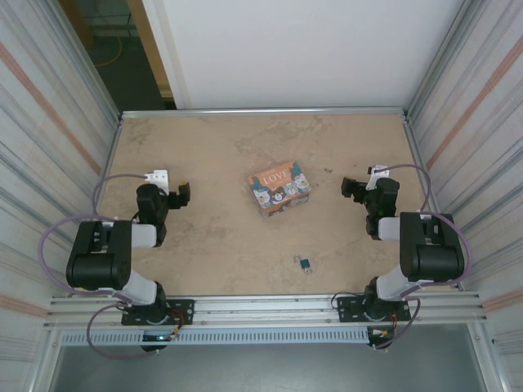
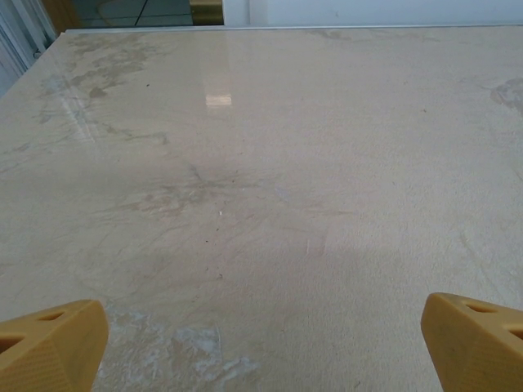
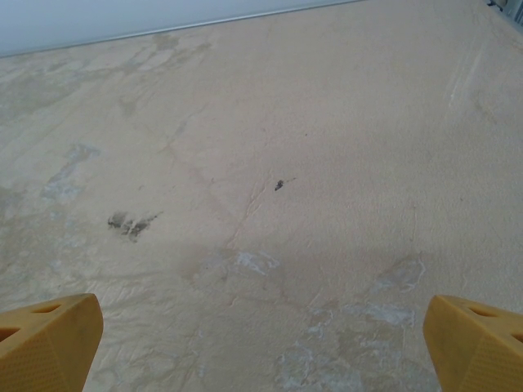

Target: Unlock a padlock with a key

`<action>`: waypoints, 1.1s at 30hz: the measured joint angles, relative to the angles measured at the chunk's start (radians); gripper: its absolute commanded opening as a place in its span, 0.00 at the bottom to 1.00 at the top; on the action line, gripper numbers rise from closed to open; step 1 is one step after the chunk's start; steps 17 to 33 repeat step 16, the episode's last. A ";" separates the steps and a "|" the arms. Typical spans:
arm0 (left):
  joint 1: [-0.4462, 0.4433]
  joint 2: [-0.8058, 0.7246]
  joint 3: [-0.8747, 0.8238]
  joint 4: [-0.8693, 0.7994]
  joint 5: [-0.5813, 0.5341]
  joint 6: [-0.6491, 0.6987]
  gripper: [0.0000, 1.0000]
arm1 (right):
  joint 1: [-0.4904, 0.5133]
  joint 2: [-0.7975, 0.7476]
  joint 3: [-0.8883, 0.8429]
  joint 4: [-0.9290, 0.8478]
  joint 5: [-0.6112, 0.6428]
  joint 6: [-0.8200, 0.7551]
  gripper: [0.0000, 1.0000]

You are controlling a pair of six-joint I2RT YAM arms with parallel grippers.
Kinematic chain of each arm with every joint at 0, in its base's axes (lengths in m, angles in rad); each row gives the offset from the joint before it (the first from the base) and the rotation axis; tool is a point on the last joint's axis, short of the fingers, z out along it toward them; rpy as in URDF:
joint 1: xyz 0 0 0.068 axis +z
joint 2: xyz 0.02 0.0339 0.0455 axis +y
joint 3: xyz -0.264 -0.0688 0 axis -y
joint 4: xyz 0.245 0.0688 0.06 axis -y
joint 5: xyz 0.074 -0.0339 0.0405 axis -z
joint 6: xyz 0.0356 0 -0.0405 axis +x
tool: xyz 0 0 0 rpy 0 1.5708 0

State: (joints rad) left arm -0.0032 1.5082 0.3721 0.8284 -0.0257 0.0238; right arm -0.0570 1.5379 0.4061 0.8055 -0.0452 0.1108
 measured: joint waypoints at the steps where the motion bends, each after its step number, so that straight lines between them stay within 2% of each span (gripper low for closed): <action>1: -0.007 0.000 0.003 -0.008 0.000 0.003 0.99 | 0.000 0.000 0.000 0.000 0.000 0.000 0.99; 33: -0.025 0.001 0.015 -0.026 0.000 0.018 0.99 | 0.000 0.000 0.000 0.000 0.000 0.000 0.99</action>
